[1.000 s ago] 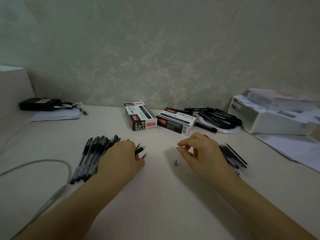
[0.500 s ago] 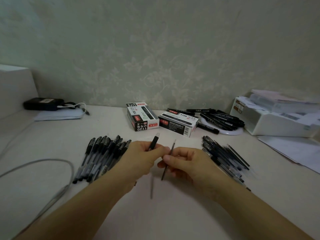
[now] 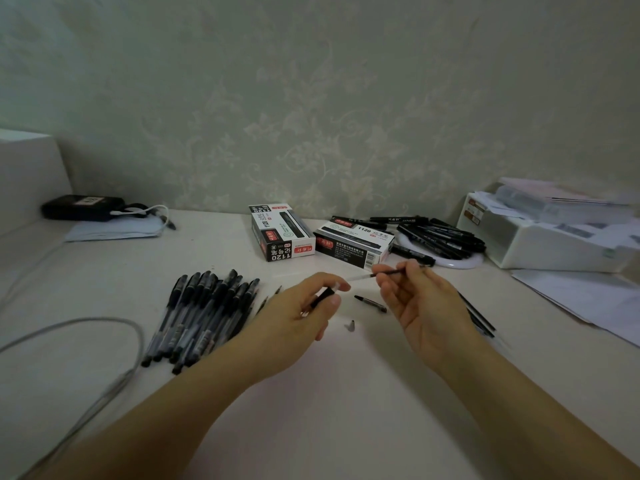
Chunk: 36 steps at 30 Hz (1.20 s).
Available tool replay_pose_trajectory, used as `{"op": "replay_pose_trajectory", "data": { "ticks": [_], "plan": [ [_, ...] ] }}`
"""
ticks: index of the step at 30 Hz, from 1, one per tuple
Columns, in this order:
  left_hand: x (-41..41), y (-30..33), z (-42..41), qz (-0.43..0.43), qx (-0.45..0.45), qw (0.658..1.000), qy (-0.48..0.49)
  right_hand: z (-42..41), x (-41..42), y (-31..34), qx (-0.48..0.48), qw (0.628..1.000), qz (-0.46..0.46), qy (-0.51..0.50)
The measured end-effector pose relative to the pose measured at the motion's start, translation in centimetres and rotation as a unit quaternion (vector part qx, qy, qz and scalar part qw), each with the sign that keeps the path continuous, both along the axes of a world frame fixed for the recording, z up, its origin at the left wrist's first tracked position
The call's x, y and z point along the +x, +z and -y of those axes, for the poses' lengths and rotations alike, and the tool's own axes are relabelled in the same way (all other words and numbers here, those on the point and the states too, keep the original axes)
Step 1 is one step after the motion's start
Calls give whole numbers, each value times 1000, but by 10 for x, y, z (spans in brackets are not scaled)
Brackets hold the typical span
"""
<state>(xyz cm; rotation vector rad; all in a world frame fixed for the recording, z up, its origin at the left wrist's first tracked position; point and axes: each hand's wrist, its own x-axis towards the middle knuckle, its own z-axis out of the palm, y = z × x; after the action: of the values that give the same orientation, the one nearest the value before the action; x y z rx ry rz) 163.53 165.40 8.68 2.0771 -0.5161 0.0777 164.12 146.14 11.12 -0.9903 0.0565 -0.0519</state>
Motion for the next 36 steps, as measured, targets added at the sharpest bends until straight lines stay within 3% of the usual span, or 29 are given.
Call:
{"op": "replay_pose_trajectory", "data": {
  "ticks": [15, 36],
  "plan": [
    [0, 0, -2, 18, 5, 1000, -24, -2, 1, -3, -62, 998, 17, 8],
    [0, -1, -4, 12, 16, 999, -29, 0, 1, -3, -40, 999, 18, 0]
  ]
}}
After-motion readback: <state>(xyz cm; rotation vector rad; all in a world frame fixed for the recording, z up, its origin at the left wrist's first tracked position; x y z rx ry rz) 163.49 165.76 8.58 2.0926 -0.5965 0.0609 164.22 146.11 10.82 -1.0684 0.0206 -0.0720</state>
